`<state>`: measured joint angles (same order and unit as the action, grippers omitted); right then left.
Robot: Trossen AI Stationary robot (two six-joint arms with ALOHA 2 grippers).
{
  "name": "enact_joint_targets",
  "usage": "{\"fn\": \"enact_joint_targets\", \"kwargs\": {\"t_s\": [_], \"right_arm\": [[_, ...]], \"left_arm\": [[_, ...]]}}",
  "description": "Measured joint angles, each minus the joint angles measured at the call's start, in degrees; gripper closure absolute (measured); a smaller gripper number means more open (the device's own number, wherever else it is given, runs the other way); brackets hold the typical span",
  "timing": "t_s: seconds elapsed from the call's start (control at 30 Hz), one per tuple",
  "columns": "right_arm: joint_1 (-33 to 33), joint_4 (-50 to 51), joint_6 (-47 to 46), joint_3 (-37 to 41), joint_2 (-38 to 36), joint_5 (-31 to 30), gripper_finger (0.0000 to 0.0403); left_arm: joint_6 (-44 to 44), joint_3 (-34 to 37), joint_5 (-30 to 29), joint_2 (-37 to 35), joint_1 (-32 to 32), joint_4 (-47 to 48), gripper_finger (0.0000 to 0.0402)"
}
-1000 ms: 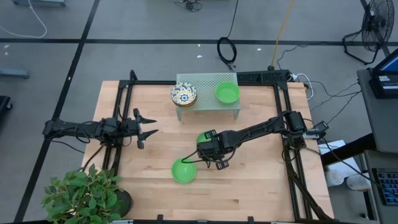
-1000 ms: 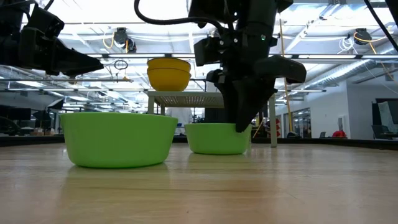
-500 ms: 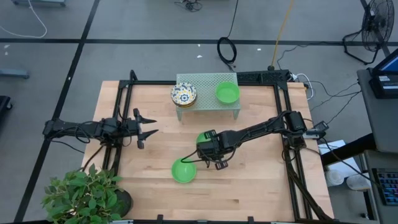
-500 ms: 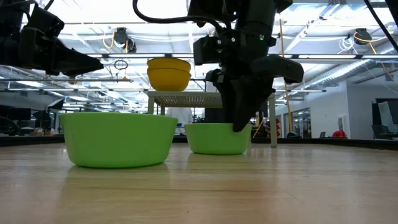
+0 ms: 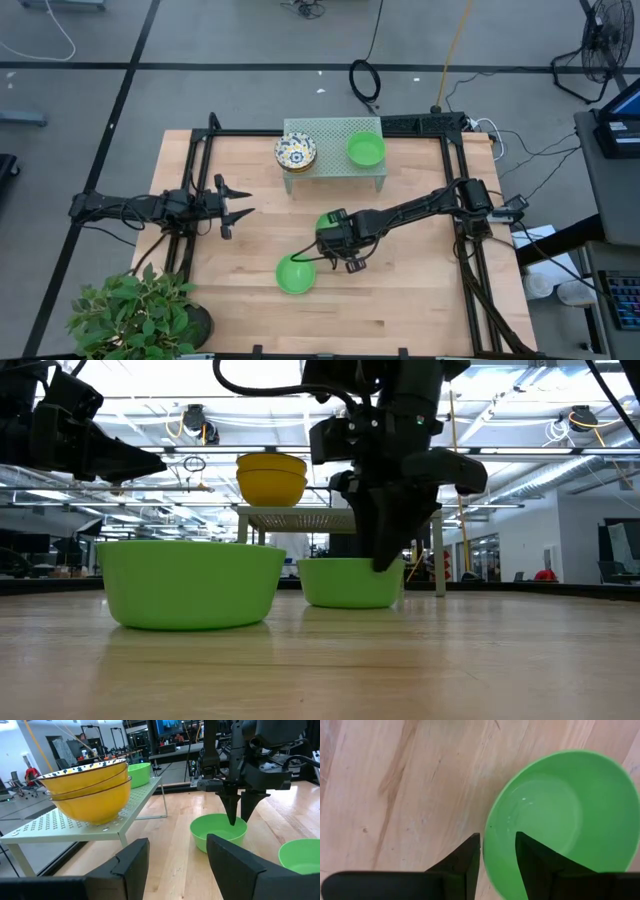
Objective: Pick & Place Mini bowls
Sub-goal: Stack the top green bowl on top of the green bowl on the shelf
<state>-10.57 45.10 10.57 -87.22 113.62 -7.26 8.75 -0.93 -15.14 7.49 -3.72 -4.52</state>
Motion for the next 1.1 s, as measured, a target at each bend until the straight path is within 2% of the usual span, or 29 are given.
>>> {"fn": "enact_joint_targets", "kwargs": {"t_s": [0.87,1.1], "right_arm": [[0.3,-1.8,0.6,2.5,-0.1,0.0,0.0292],[0.4,-1.8,0.6,2.5,-0.1,0.0,0.0317]], "left_arm": [[0.0,0.0,0.0,0.0,0.0,0.0,0.0199],[0.0,0.0,0.0,0.0,0.0,0.0,0.0199]]}}
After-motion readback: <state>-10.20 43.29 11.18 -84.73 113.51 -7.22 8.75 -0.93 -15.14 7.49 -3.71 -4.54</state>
